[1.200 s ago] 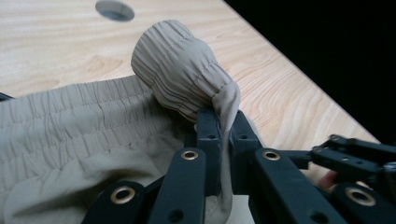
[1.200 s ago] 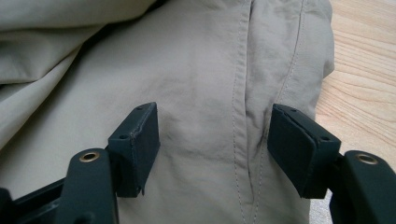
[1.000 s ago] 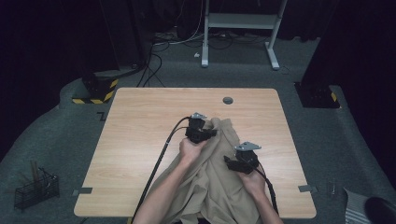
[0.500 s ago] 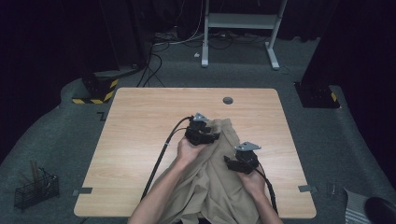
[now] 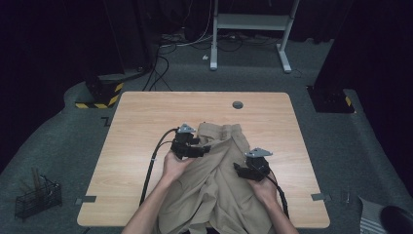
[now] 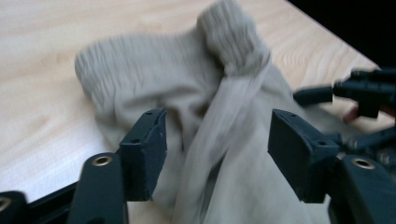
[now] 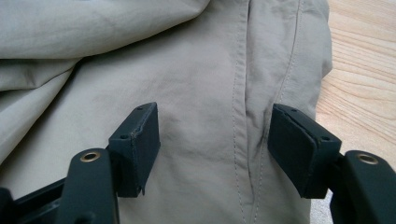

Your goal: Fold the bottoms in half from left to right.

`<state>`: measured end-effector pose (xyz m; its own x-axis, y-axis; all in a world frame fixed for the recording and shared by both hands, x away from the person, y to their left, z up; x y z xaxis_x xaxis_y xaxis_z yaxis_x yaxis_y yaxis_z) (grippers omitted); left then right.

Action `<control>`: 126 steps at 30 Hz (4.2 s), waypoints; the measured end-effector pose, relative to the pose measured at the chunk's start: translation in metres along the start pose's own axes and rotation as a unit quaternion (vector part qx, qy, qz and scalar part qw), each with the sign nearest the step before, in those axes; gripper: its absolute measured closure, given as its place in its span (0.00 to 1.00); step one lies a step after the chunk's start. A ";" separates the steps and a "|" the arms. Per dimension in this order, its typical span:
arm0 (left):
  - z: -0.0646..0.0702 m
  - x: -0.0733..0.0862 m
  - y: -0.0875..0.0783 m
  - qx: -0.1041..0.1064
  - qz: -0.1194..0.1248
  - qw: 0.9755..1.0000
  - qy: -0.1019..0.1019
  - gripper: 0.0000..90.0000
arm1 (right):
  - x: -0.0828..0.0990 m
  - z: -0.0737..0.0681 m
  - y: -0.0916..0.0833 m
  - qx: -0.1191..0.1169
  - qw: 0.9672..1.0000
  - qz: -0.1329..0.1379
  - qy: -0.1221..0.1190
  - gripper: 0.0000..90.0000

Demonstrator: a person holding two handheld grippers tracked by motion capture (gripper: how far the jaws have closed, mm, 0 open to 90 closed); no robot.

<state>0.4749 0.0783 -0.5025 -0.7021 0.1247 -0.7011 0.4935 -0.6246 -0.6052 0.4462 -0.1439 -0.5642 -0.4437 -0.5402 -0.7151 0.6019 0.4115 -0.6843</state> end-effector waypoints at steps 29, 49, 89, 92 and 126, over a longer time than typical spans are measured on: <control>-0.049 0.028 0.026 -0.076 -0.015 0.995 -0.060 0.94 | -0.025 -0.033 0.020 -0.019 0.999 0.006 -0.036 0.39; -0.057 0.041 -0.030 -0.089 0.016 0.995 -0.037 0.48 | 0.001 -0.032 -0.009 -0.021 0.999 0.002 -0.038 0.43; -0.038 0.040 -0.053 -0.084 0.041 0.996 0.003 0.45 | -0.021 -0.029 -0.002 -0.035 0.999 0.019 -0.014 0.42; -0.055 0.057 -0.055 -0.112 0.023 0.993 -0.005 0.42 | -0.007 -0.034 -0.005 -0.037 0.999 0.001 -0.024 0.42; -0.018 0.052 -0.014 -0.046 0.031 0.998 0.015 0.98 | -0.030 -0.023 0.027 -0.006 1.000 0.000 -0.008 0.40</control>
<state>0.4407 0.1071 -0.5376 -0.6542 0.1124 -0.7479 0.5808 -0.5588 -0.5920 0.4604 -0.0995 -0.5641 -0.4335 -0.5513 -0.7129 0.5939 0.4202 -0.6861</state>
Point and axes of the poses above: each handheld gripper's, and its own axes: y roughly forward along the jaws, x roughly out of its underside, z roughly to its right, the point moved 6 cm from there along y, roughly forward along the jaws, and after that the axes turned 11 degrees about -y, right-handed, at the moved point
